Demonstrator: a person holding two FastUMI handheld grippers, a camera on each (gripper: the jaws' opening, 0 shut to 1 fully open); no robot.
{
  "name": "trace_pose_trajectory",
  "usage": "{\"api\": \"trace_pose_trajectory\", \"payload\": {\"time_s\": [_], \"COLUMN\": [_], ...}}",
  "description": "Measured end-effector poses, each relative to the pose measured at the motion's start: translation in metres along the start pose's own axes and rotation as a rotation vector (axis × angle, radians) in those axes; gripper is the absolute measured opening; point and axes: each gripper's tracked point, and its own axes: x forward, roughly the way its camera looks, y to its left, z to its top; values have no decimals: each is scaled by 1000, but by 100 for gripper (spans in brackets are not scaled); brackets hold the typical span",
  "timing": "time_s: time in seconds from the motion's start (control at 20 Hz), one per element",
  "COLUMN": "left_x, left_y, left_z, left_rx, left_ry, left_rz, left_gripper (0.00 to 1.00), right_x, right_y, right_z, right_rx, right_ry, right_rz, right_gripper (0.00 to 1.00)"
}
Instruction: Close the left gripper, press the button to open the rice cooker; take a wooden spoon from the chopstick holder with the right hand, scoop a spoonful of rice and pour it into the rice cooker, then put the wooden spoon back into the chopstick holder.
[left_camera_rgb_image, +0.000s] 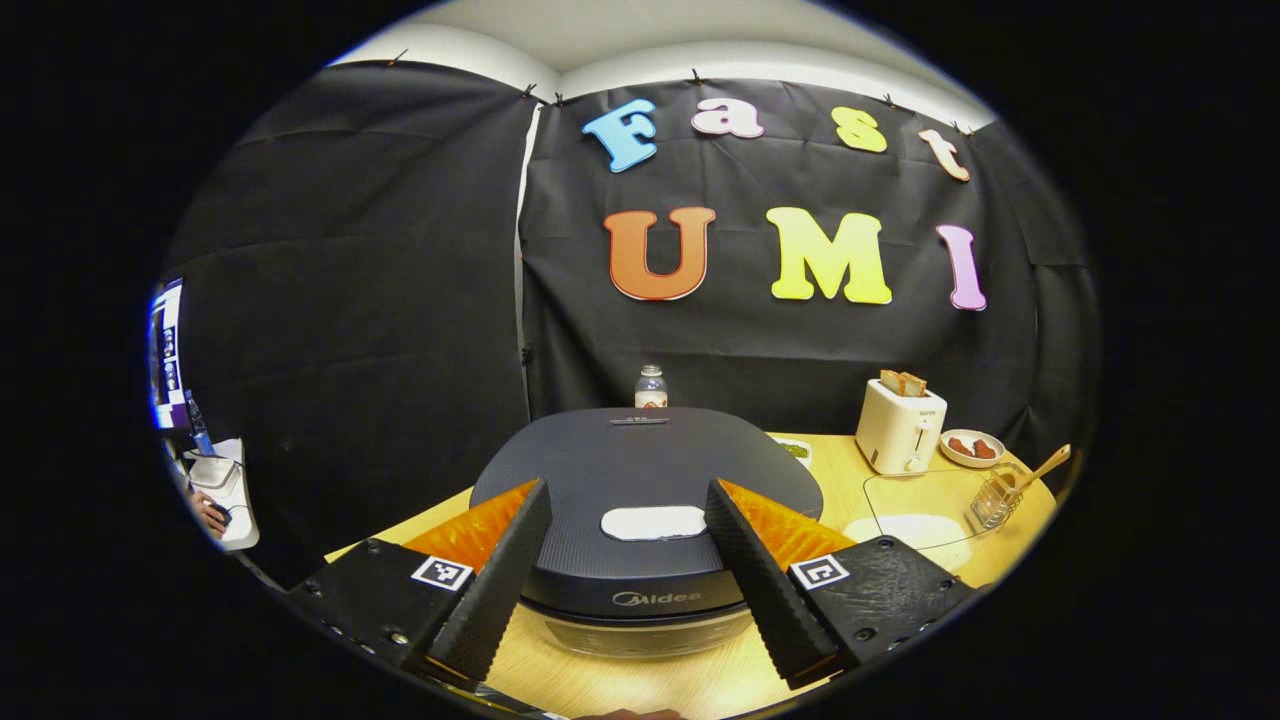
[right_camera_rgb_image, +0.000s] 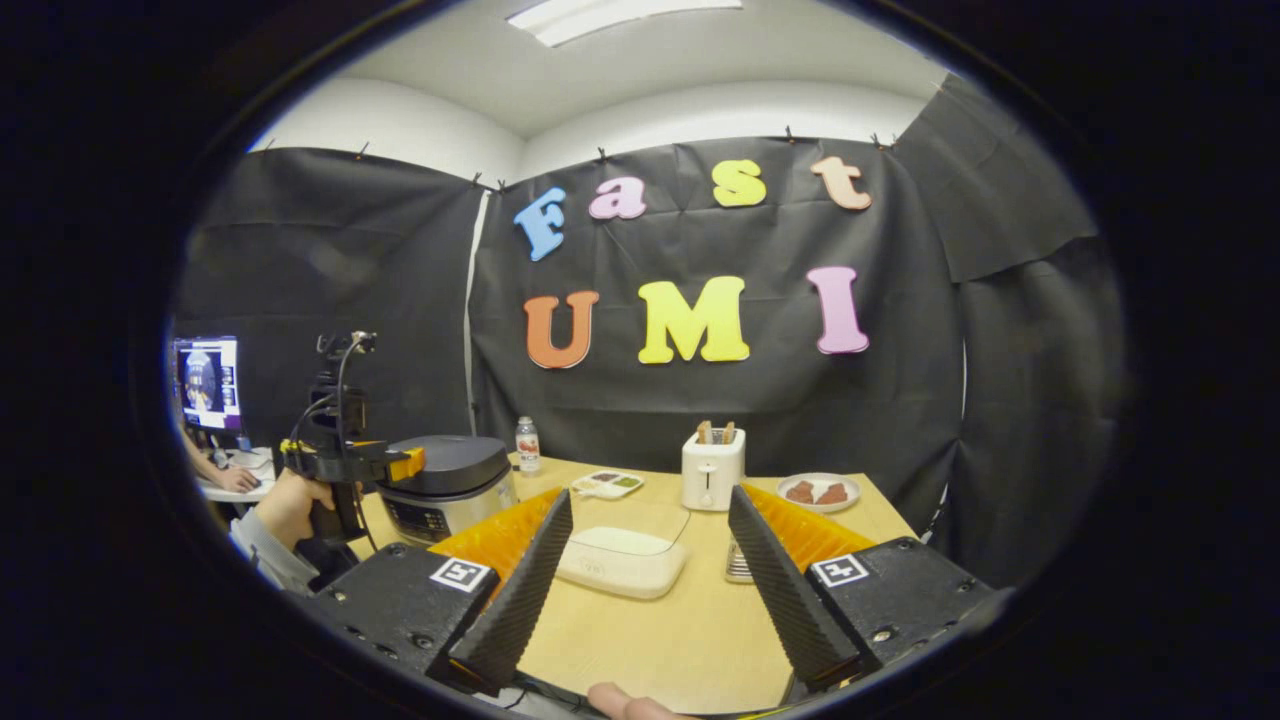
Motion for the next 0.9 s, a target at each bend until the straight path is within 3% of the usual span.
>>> {"api": "trace_pose_trajectory", "payload": {"time_s": [0.25, 0.3, 0.45, 0.5, 0.55, 0.9], "left_x": [-1, 0, 0, -1, 0, -11], "left_y": [0, 0, -1, 1, 0, -4], "left_z": [-3, -4, -6, -5, -3, 7], "left_rx": [-5, -3, -2, -5, -13, -4], "left_ry": [-23, -26, -52, -60, -73, -10], "left_rz": [5, 6, 4, 5, 8, 9], "left_gripper": [100, 100, 100, 100, 100, 96], "right_x": [5, 5, 4, 1, 0, -18], "right_y": [0, 0, -1, -2, -2, -6], "right_z": [-7, -8, -11, -11, -9, 11], "right_rx": [4, 6, 17, 17, 16, -10], "right_ry": [14, 17, 22, 21, 17, -27], "right_rz": [-8, -10, -18, -20, -23, -51], "right_gripper": [100, 94, 94, 100, 94, 94]}}
